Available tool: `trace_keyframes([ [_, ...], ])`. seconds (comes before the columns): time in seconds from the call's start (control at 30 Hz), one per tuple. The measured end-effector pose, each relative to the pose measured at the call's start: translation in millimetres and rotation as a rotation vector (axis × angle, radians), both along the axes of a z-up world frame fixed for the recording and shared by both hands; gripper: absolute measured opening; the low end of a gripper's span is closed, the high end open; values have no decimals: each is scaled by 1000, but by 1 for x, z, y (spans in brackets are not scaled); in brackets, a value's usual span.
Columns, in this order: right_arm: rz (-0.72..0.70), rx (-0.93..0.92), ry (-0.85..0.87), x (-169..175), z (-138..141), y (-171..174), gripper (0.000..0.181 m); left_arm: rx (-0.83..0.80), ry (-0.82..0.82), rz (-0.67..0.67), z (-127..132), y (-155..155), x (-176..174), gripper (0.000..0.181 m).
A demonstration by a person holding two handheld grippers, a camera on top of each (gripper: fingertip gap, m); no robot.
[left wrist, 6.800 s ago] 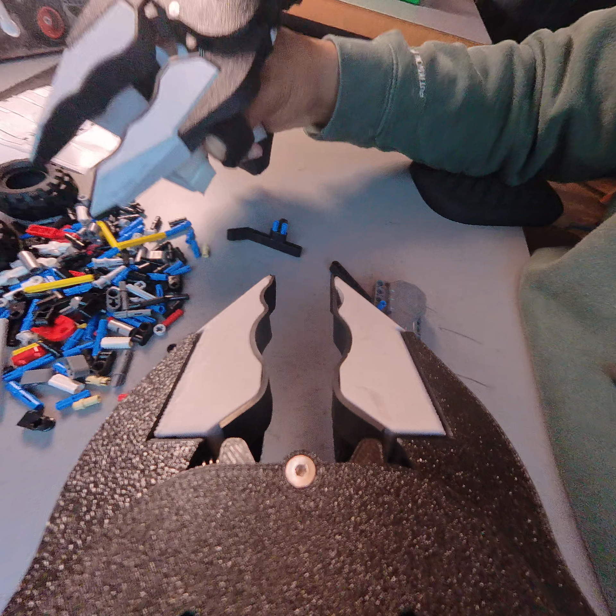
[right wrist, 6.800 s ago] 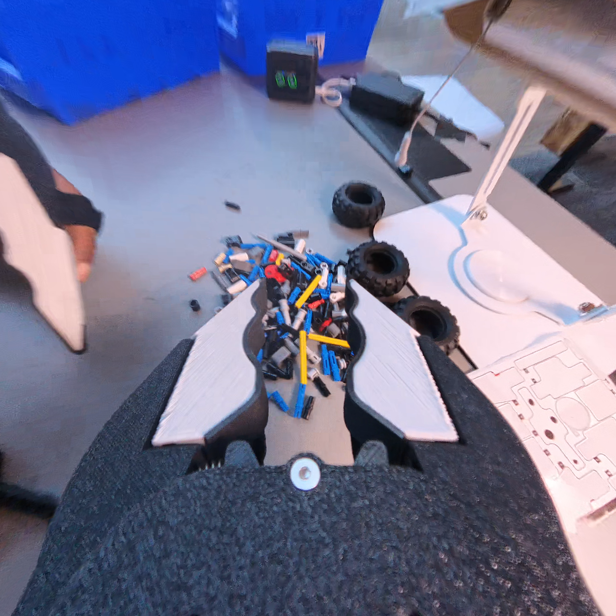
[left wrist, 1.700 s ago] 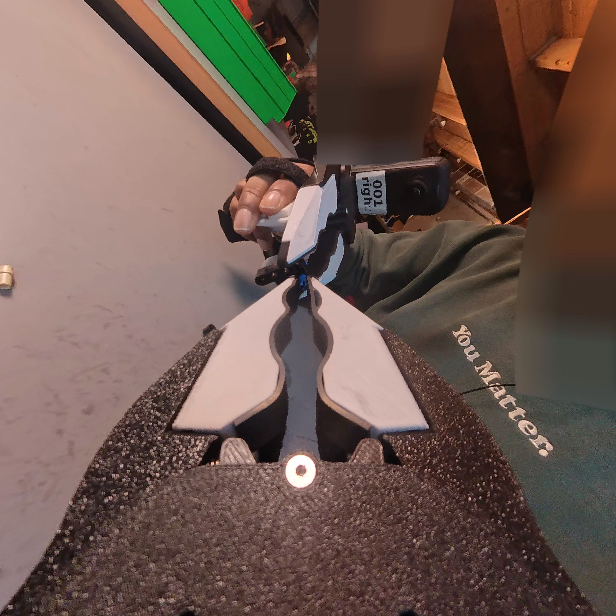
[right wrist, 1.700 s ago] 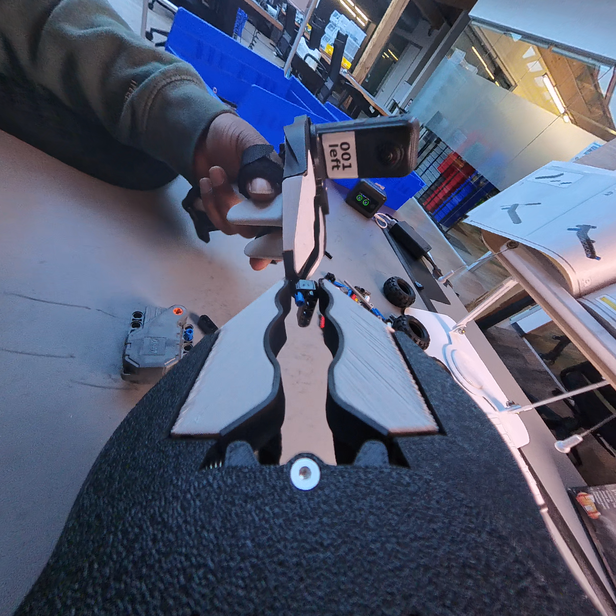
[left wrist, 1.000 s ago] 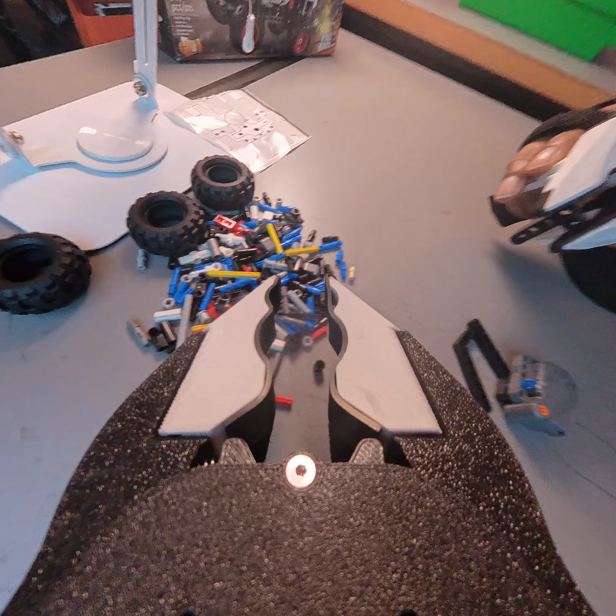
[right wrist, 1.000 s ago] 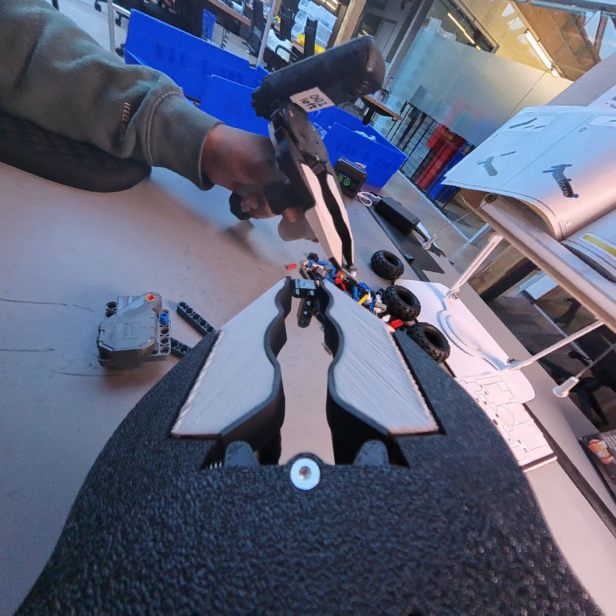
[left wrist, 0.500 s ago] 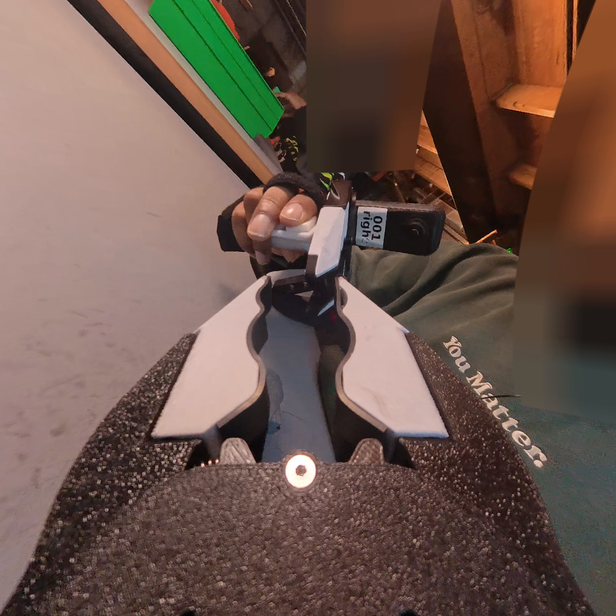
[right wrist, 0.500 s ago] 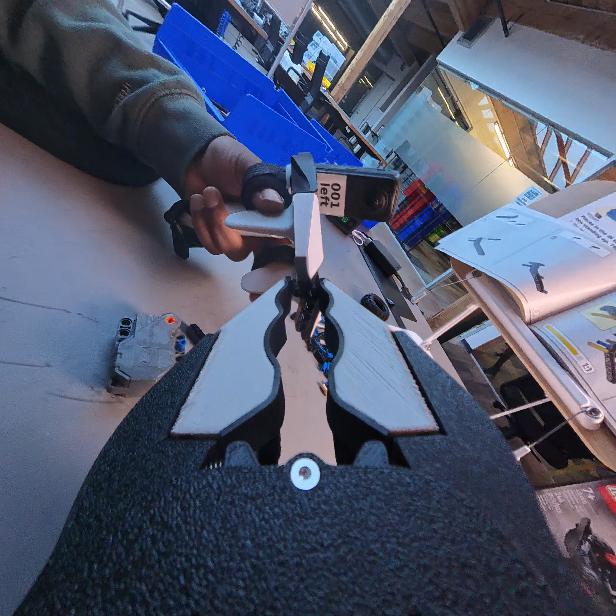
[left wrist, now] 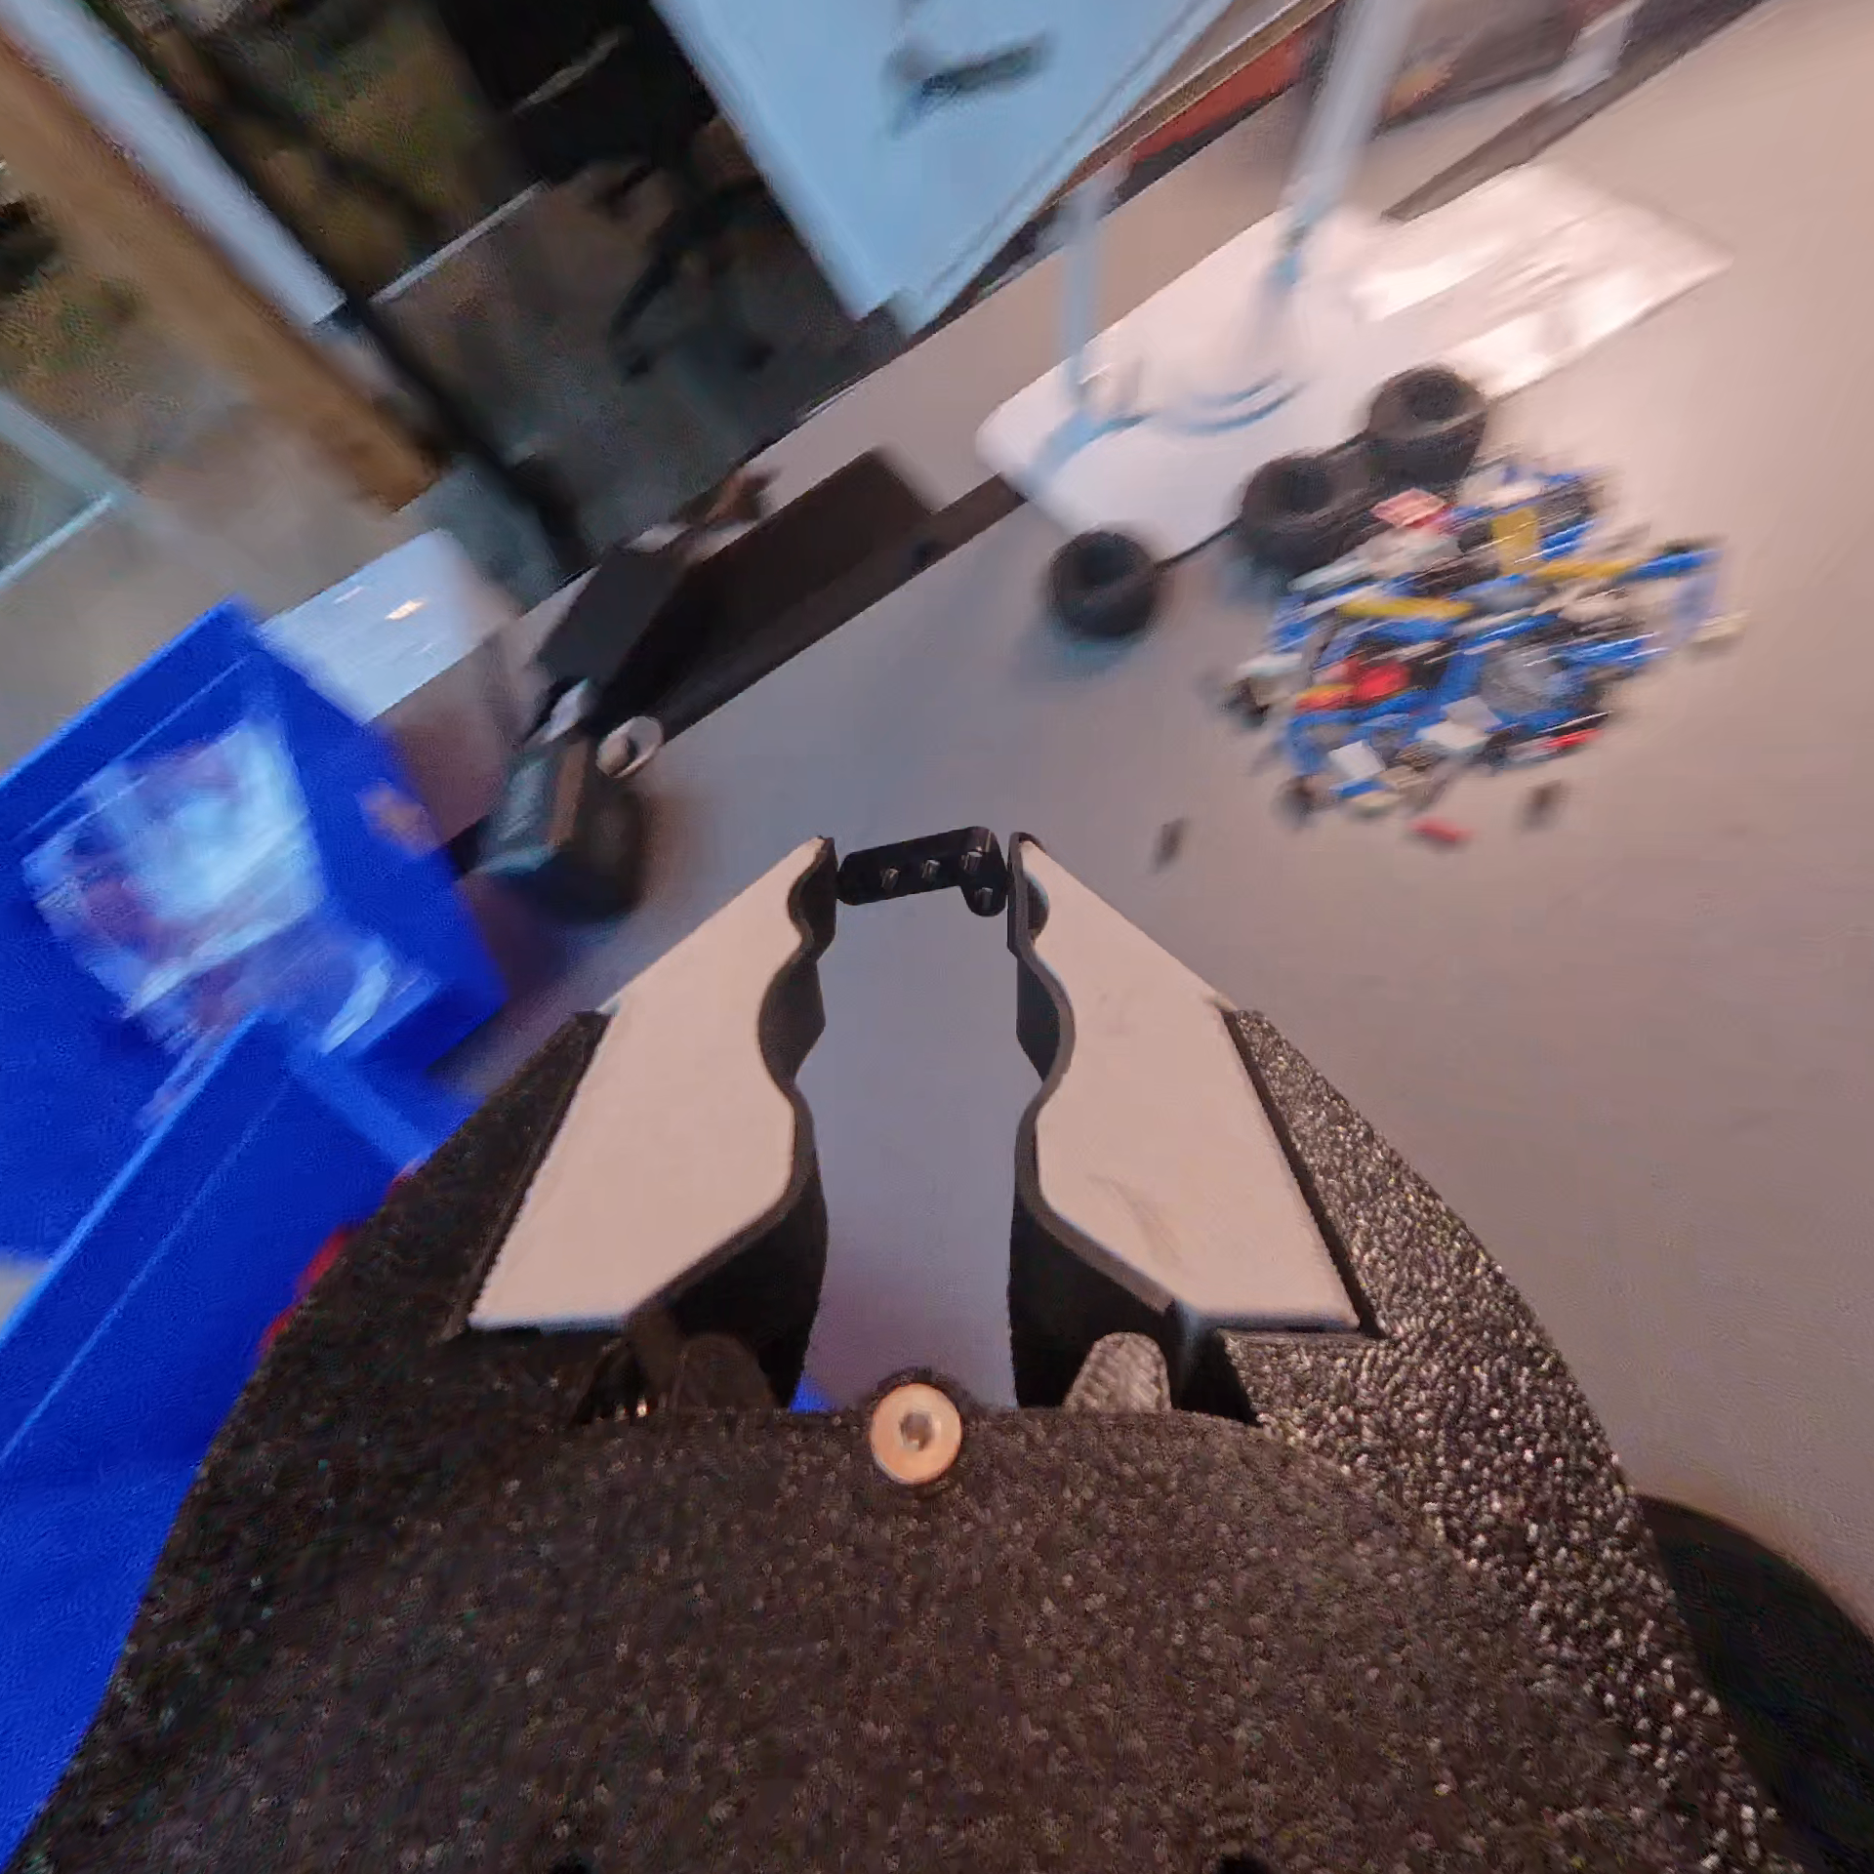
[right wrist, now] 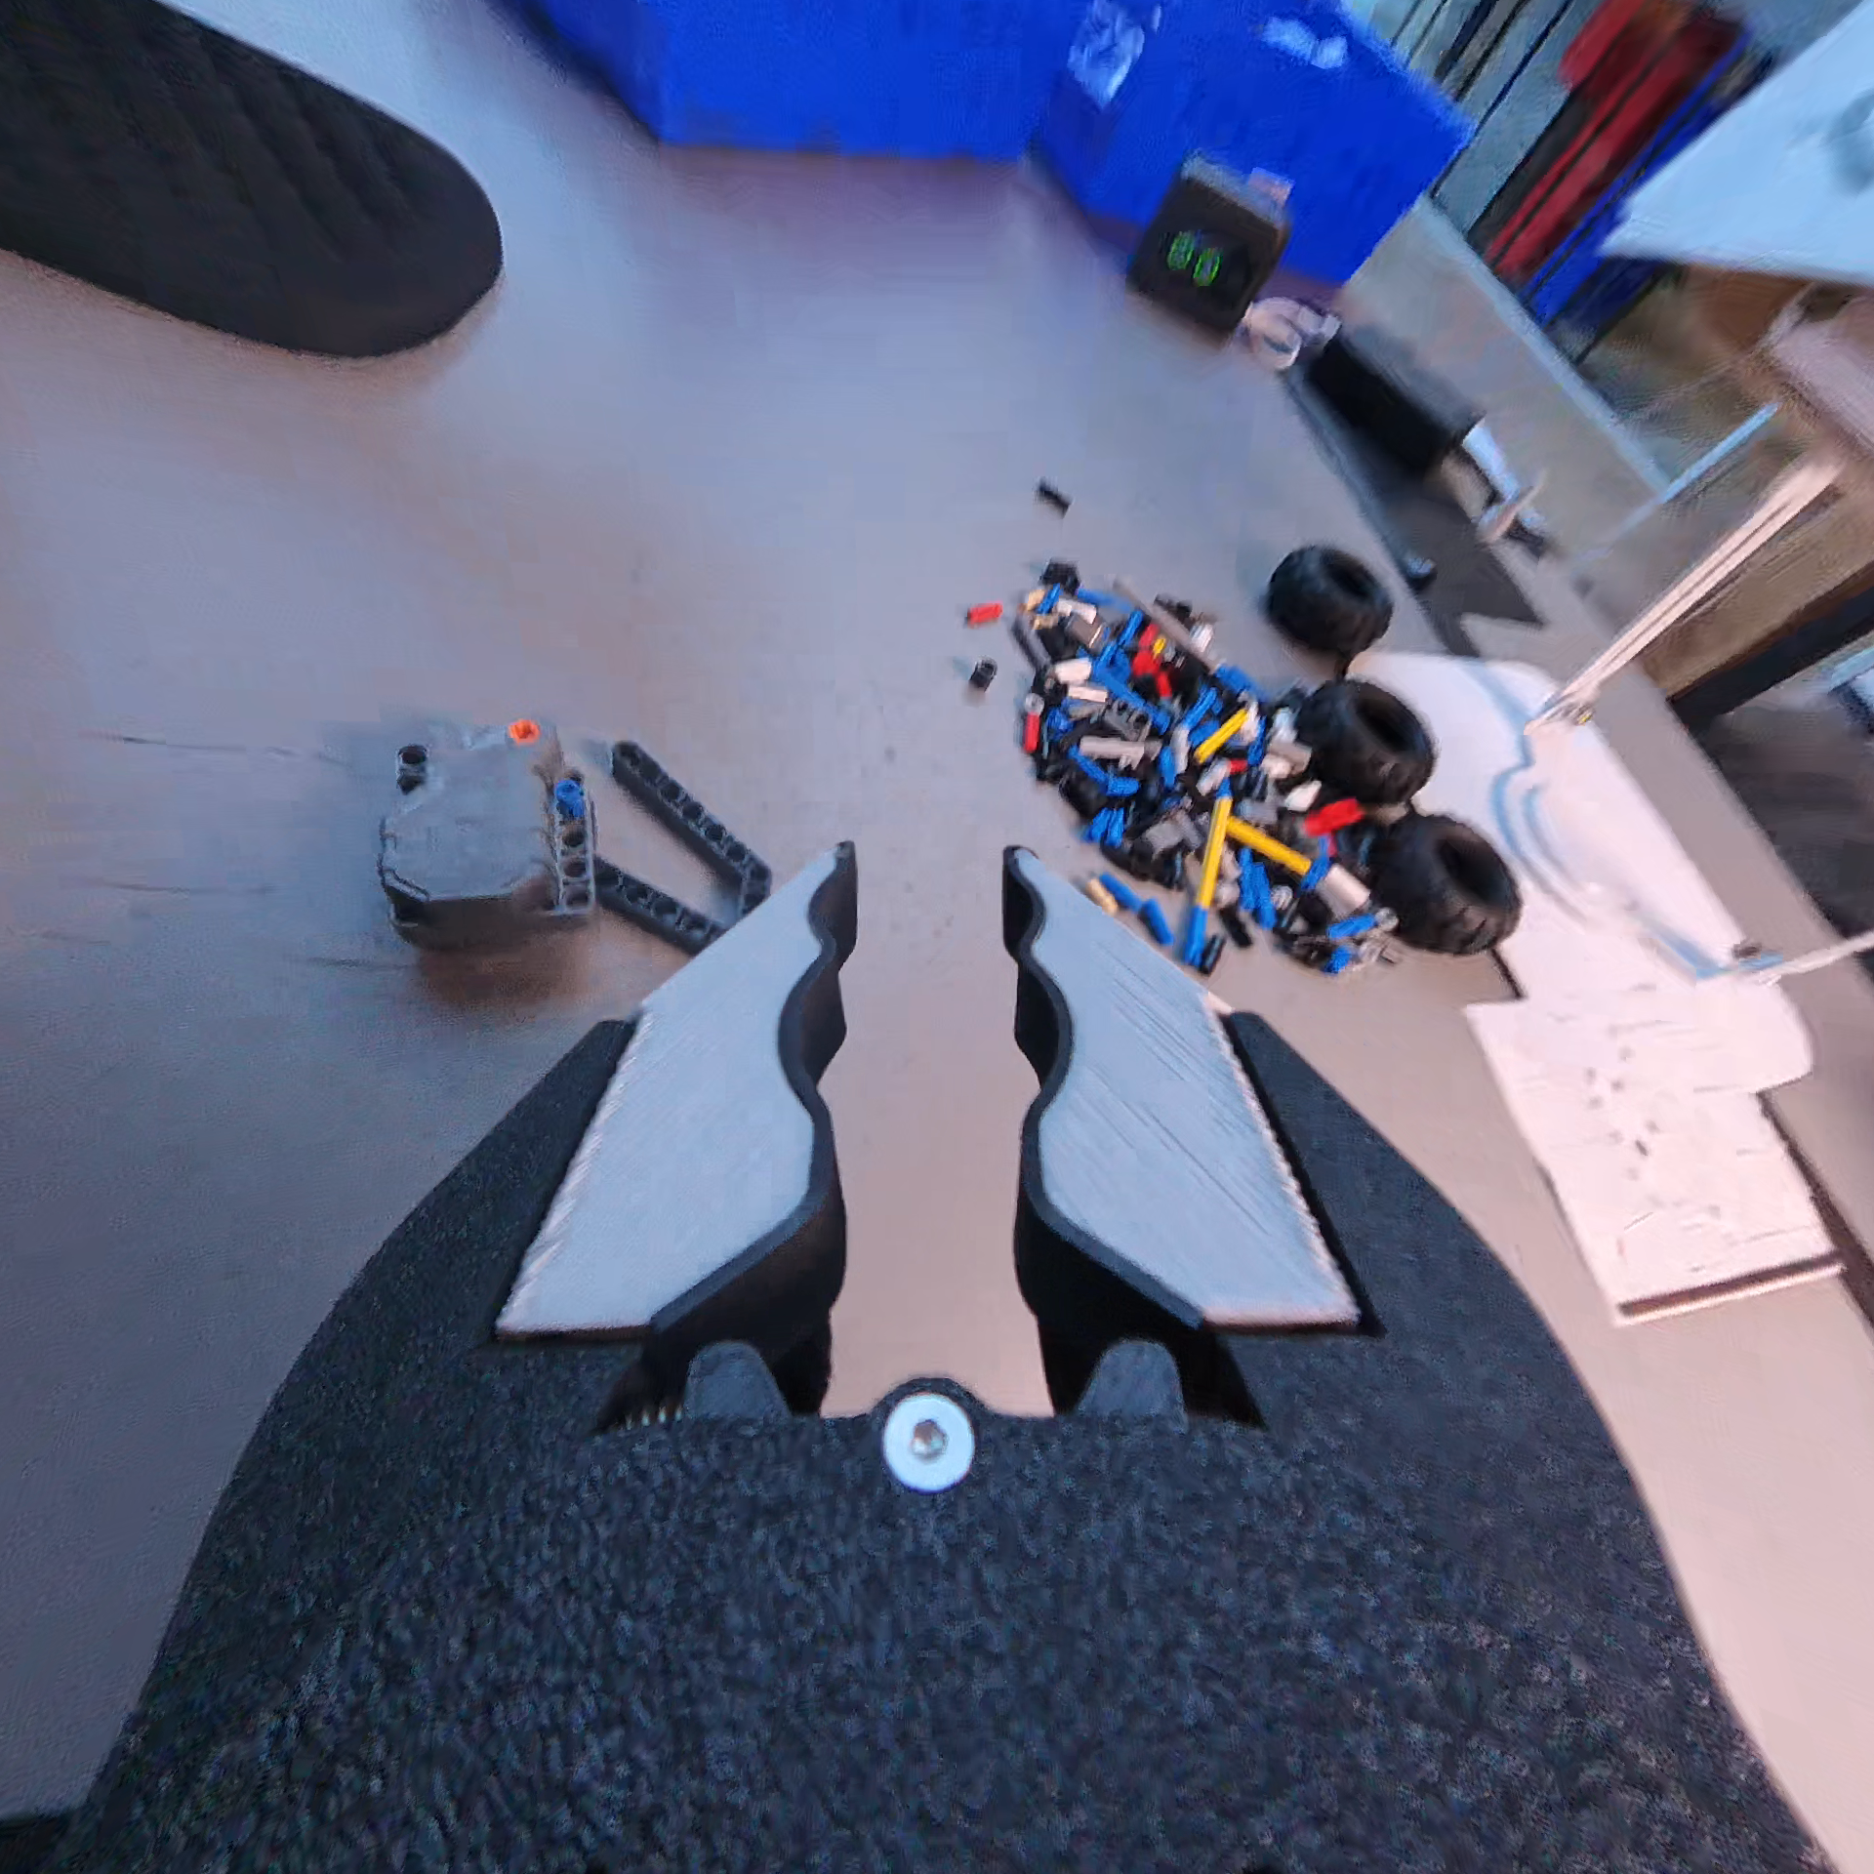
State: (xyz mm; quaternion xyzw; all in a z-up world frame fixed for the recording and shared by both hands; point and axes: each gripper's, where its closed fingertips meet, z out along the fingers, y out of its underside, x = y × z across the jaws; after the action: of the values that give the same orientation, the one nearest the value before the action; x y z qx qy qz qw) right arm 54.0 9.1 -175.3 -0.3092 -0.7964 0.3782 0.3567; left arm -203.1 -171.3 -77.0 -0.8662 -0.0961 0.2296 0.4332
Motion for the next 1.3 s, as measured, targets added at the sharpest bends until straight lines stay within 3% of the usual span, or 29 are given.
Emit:
trace_keyframes([
  [0.07,11,-23,-107,0,-17,1,23,-116,5,253,-14,-70,-48,33],
  [0.17,47,-56,-230,-2,-30,-7,19,-287,-82,484,-55,-152,-85,33],
  [0.27,72,-76,-373,-3,-42,-18,18,-364,-152,573,-84,-191,-95,33],
  [0.33,83,-74,-449,-2,-49,-24,19,-335,-130,594,-83,-195,-98,34],
  [0.5,94,-29,-526,-3,-58,-30,19,-147,30,514,-35,-154,-84,43],
  [0.6,105,4,-539,-2,-58,-32,15,-136,138,465,-8,-127,-67,45],
  [0.8,117,-25,-543,-2,-55,-41,21,-103,216,204,12,-44,-12,46],
  [0.9,131,-30,-566,1,-57,-46,21,-95,168,-26,-3,10,36,45],
  [0.97,118,26,-563,0,-65,-44,7,-108,88,-227,-26,46,81,46],
  [1.1,140,28,-451,-7,-50,-47,6,-124,-243,-629,-77,92,188,45],
  [1.23,185,91,-162,-16,-10,-54,6,-147,-506,-791,-104,105,245,44],
  [1.3,222,86,-62,-14,8,-63,6,-140,-647,-833,-105,107,260,27],
])
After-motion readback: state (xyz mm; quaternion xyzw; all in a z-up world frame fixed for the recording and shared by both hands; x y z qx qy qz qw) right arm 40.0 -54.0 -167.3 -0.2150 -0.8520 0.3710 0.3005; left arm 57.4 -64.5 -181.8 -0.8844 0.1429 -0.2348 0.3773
